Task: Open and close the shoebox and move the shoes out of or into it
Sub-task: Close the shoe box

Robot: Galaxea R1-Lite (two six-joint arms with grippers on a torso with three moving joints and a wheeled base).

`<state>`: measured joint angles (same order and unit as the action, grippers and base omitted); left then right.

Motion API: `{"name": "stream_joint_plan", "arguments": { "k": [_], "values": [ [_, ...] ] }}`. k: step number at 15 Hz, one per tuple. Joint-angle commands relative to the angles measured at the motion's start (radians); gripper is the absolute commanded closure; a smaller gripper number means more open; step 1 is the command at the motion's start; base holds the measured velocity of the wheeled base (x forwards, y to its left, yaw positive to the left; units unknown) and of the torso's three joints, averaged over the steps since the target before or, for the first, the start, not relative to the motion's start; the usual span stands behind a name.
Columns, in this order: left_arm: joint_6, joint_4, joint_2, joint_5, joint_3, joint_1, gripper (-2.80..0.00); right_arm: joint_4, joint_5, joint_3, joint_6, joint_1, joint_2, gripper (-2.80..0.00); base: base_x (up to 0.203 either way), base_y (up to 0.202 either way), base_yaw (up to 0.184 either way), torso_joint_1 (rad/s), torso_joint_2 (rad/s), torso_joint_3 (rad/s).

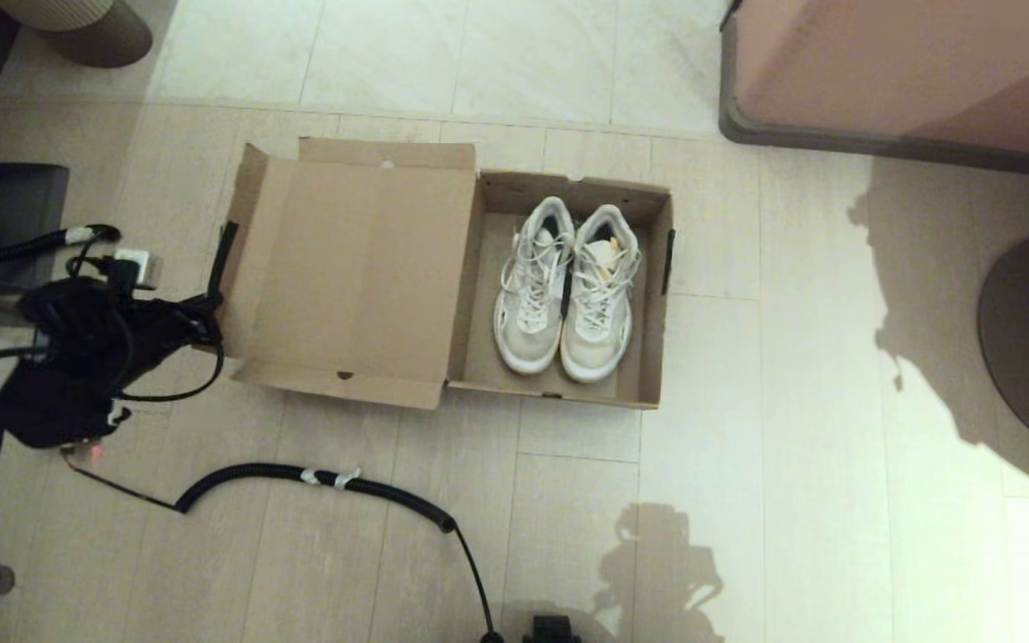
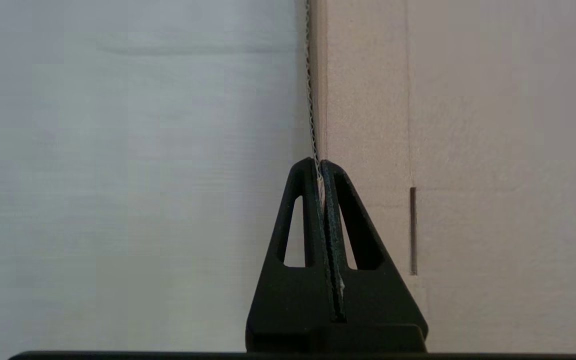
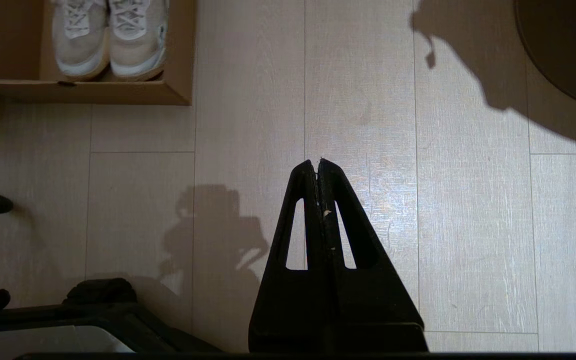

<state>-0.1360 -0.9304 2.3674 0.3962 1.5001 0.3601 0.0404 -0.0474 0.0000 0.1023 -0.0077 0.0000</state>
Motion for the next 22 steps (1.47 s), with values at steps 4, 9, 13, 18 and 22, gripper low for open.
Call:
{"name": "stream_joint_plan", "arguments": {
  "k": [4,9,13,18,22],
  "values": [
    [-0.001,0.042,-0.226,0.025,-0.038,0.021,0.00,0.000,0.000,0.014,0.000,0.000,0.002,0.00,0.000,0.000,0.000,0.000,0.00,0.000],
    [-0.002,0.227,-0.521,-0.006,-0.111,-0.130,0.00,0.000,0.000,0.014,0.000,0.000,0.002,0.00,0.000,0.000,0.000,0.000,0.00,0.000],
    [0.034,0.490,-0.739,-0.099,-0.136,-0.340,0.00,0.001,0.000,0.014,0.000,0.000,0.002,0.00,0.000,0.000,0.000,0.000,0.00,0.000],
    [0.144,0.741,-0.903,-0.284,-0.133,-0.577,0.00,-0.001,0.000,0.014,0.000,0.000,0.002,0.00,0.000,0.000,0.000,0.000,0.00,0.000],
    [0.184,0.849,-0.983,-0.356,-0.112,-0.711,0.00,0.001,0.000,0.014,0.000,0.000,0.002,0.00,0.000,0.000,0.000,0.000,0.00,0.000]
  ]
}}
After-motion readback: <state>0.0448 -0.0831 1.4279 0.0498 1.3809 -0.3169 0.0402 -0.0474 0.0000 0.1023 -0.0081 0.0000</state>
